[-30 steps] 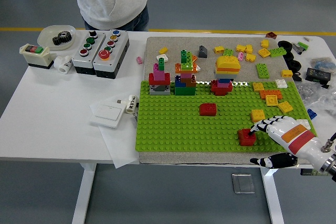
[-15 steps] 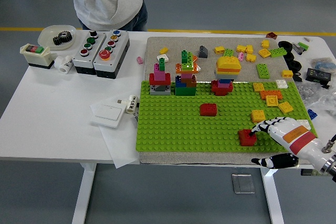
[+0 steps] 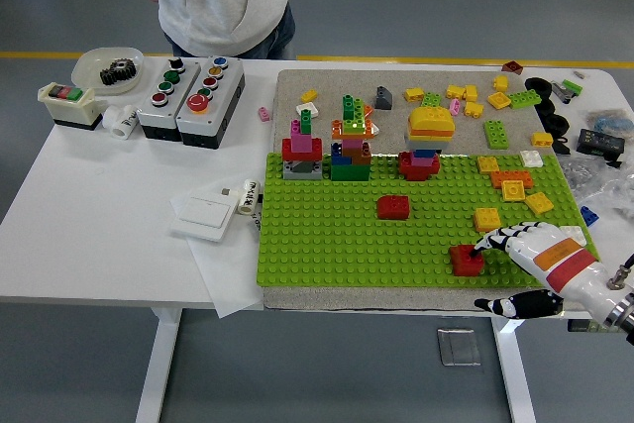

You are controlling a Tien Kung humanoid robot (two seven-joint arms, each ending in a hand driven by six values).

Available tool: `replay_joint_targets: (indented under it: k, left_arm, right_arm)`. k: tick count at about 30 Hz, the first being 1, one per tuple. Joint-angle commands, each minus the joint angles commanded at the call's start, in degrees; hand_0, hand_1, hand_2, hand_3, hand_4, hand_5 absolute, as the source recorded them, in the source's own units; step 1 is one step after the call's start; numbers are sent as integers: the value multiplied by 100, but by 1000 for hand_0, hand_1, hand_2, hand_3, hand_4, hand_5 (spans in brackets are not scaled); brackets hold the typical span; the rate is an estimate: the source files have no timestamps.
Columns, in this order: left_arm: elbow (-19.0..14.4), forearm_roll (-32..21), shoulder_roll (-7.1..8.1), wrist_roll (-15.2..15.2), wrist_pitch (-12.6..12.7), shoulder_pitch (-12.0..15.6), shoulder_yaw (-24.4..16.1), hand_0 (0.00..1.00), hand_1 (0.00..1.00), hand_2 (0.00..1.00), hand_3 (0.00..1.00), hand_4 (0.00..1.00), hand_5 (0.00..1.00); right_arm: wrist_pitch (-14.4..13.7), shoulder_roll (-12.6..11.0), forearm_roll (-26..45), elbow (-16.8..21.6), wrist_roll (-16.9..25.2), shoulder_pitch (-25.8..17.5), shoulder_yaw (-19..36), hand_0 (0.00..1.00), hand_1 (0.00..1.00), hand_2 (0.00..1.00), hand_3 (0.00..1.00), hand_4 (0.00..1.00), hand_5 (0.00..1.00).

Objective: Pick up the brick,pile it on top of brick,press brick,pick up the brick,pile it on top of brick,press brick

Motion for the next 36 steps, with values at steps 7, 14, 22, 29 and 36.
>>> replay_joint_targets:
  k: [7,14,22,29,36]
  left_arm:
    - [0,-7,2,-4,-2,2,4,832,905,927,827,812,806]
    - [-2,-13,6,-6,-8,-4,10,831,905,926,827,812,807]
    - [-2,-42,11,-18,-6,-3,26,830,903,926,827,811,807]
    - [-2,-55,13,-24,-5,-2,34,829,903,924,825,812,806]
    - [-6,-63,15,-27,-4,2,36,829,903,925,823,812,806]
  right_arm:
    - [-7,-12,7,38,-3,-4,30,603,610,684,608,918,484]
    - [-22,-10,28,81,1,-5,74,603,610,684,607,918,485]
    - [-66,-27,61,212,16,-34,216,603,608,684,608,920,488]
    - [-83,-40,99,323,16,-32,301,603,607,684,609,920,487]
    - [-354,65,146,257,-262,219,116,616,614,684,612,919,489]
